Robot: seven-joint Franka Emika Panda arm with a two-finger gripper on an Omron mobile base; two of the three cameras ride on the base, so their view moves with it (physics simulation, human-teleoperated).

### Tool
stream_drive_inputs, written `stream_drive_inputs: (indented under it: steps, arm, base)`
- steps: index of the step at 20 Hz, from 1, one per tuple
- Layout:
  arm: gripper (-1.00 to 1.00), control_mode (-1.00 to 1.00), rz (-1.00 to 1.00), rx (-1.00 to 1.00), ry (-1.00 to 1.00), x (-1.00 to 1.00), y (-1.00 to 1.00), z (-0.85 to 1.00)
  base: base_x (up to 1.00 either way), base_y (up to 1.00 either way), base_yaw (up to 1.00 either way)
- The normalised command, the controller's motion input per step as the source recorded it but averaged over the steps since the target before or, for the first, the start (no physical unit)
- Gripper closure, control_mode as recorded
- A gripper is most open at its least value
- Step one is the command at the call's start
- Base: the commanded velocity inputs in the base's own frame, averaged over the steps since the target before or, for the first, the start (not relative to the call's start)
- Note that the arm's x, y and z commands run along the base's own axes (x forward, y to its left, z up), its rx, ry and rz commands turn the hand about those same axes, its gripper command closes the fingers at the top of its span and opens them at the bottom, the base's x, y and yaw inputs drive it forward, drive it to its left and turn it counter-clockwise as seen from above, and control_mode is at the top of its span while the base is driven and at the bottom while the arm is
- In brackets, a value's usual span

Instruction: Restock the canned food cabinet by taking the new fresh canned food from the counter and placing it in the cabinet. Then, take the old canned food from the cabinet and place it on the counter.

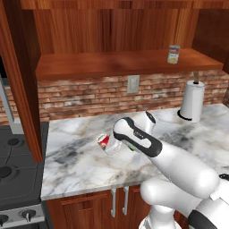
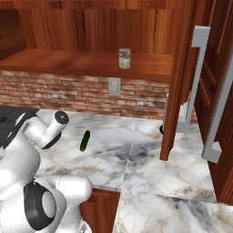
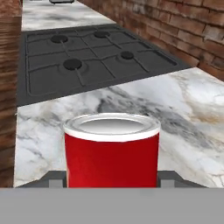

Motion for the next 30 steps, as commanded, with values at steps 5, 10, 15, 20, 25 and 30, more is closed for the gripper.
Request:
stream_drive_inputs:
  steps: [5, 10, 15, 20, 25, 30]
  arm:
    - [1.00, -1.00, 0.00, 0.33, 0.00, 0.09, -0.12, -0.14]
    - [1.00, -1.00, 0.00, 0.33, 0.00, 0.09, -0.08, -0.21]
    - [1.00, -1.00, 0.00, 0.04, 0.00, 0.32, 0.00, -0.28]
    - [-1.00, -1.00, 0.00, 0.00, 0.00, 0.23, 0.00, -0.13]
    - [-1.00, -1.00, 0.00, 0.00, 0.00, 0.02, 0.00, 0.08]
    - [-1.00, -1.00, -0.01, 0.00, -0.02, -0.11, 0.08, 0.76]
  base:
    - [0.00, 0.00, 0.00]
    - [0.00, 0.00, 0.00]
    - [0.00, 0.00, 0.00]
    - [0.00, 0.00, 0.00]
    - [0.00, 0.00, 0.00]
    - [0.00, 0.00, 0.00]
